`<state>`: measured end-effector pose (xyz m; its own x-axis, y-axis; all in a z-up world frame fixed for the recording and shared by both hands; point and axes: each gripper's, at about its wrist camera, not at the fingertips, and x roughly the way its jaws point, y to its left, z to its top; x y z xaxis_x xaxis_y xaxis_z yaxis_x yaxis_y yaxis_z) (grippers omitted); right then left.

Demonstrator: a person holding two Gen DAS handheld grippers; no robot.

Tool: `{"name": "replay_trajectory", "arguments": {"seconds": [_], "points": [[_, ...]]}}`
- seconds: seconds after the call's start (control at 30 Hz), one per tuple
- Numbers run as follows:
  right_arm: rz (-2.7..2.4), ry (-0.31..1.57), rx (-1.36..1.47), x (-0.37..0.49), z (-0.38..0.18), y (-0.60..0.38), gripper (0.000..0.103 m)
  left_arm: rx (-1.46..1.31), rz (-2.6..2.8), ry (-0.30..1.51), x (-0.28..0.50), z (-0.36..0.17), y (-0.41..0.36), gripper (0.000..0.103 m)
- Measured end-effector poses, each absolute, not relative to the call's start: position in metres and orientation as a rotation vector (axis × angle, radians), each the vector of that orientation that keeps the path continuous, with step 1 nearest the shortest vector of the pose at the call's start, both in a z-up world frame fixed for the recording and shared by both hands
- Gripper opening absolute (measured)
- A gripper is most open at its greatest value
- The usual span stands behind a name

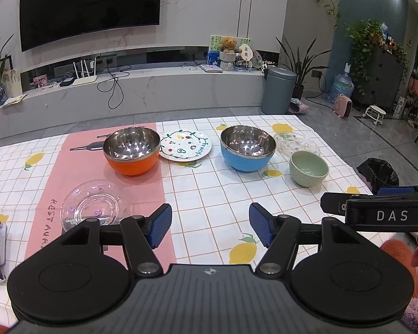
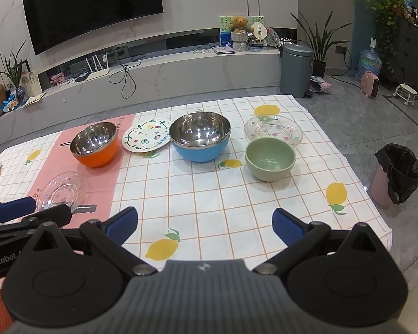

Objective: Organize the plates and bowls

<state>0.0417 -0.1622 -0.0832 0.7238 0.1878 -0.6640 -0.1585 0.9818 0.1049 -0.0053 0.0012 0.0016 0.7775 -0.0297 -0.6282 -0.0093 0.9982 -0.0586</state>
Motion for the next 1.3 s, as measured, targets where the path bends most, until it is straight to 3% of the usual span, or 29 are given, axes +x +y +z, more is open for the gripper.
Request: {"name": "replay_trajectory", "arguments": {"seconds": [1.3], "points": [[0.207, 0.752, 0.032, 0.0420, -0.0884, -0.1570, 0.100, -0.094, -0.011, 0.701, -0.0068, 0.0014, 0.0055, 0.076]]}}
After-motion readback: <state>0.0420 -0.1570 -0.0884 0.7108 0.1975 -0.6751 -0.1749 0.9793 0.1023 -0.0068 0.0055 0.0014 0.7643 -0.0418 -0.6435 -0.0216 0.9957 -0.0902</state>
